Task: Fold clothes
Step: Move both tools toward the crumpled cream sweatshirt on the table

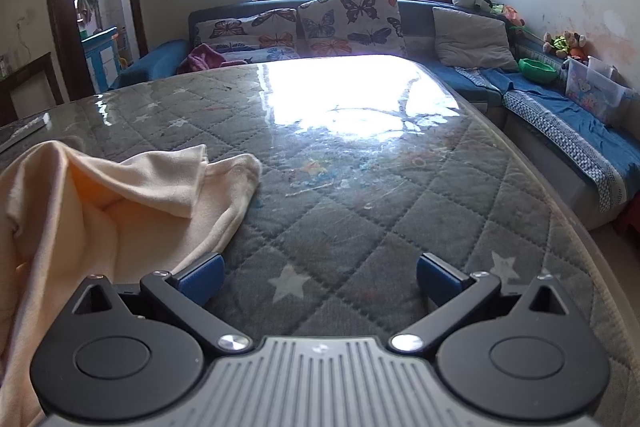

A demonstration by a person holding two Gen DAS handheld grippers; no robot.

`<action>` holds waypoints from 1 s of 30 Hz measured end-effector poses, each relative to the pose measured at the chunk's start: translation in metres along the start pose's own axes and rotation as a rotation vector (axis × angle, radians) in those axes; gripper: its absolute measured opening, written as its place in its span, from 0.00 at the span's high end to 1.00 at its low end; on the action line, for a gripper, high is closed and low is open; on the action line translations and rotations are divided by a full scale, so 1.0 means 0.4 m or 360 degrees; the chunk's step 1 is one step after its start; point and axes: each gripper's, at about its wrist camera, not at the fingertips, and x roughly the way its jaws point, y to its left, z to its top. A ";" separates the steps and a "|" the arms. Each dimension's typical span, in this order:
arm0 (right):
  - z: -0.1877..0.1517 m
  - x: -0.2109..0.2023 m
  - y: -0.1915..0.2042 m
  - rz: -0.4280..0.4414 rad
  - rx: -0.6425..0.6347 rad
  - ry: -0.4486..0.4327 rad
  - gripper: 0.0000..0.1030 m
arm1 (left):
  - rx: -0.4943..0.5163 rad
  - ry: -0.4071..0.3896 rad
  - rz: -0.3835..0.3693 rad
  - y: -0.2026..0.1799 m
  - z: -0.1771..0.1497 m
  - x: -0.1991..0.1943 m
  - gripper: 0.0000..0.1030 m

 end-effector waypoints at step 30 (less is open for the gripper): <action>-0.140 -0.260 0.198 0.0257 -0.0187 -0.0099 0.00 | 0.0011 0.0014 -0.0063 -0.037 -0.048 -0.138 0.00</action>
